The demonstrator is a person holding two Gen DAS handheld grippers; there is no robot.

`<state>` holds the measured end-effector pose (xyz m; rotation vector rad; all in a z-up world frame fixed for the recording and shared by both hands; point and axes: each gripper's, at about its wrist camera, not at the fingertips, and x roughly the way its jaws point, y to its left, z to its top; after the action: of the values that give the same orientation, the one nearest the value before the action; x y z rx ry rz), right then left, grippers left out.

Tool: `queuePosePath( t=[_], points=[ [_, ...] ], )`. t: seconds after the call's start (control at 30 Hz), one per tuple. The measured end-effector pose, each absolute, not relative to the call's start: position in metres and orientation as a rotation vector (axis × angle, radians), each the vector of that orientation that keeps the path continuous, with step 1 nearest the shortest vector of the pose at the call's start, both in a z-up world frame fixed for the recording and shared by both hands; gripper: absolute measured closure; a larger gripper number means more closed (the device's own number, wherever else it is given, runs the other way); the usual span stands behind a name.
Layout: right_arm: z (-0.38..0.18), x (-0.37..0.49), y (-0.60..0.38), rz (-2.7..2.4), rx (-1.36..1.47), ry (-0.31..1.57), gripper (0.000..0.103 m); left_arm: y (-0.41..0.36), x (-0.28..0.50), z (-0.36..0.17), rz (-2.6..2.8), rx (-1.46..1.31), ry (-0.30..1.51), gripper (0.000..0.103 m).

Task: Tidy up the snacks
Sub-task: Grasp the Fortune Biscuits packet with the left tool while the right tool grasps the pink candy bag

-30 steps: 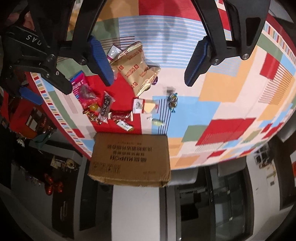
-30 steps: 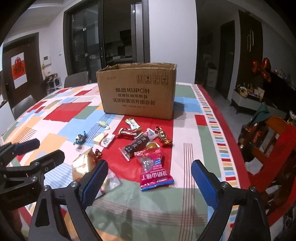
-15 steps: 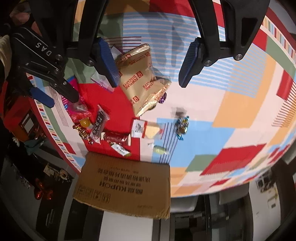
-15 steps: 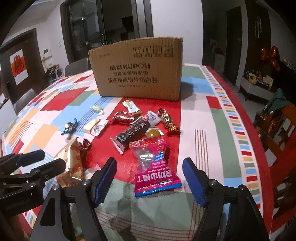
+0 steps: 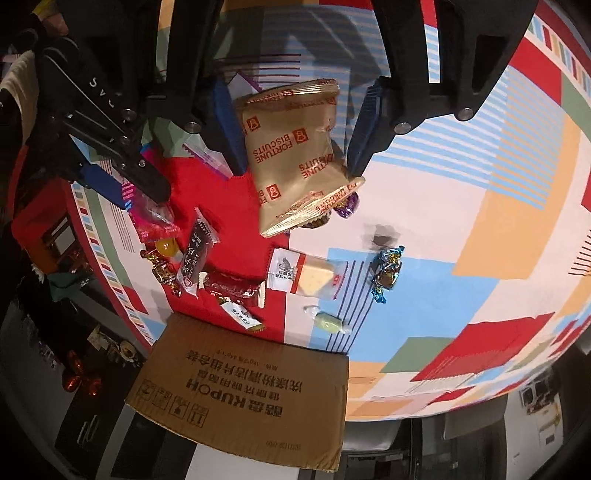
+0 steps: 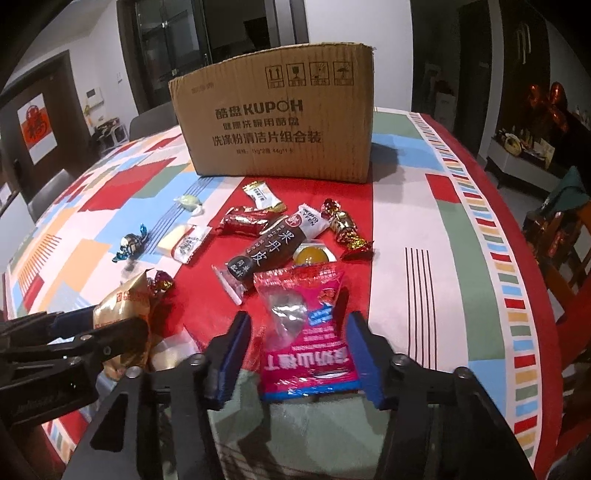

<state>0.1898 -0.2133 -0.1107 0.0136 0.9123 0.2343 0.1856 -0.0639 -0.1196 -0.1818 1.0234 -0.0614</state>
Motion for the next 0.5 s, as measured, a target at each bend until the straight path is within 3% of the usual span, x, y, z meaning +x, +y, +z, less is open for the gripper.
queuePosePath(
  t=[0.13,0.5],
  points=[
    [-0.111,0.189,-0.211,0.229,0.0,0.914,0.061,-0.062,0.185,-0.12,-0.079,-0.192,1.027,0.059],
    [-0.089,0.173,-0.203,0.216,-0.017,0.871,0.068,-0.058,0.174,-0.108,-0.131,-0.169,1.003,0.059]
  ],
)
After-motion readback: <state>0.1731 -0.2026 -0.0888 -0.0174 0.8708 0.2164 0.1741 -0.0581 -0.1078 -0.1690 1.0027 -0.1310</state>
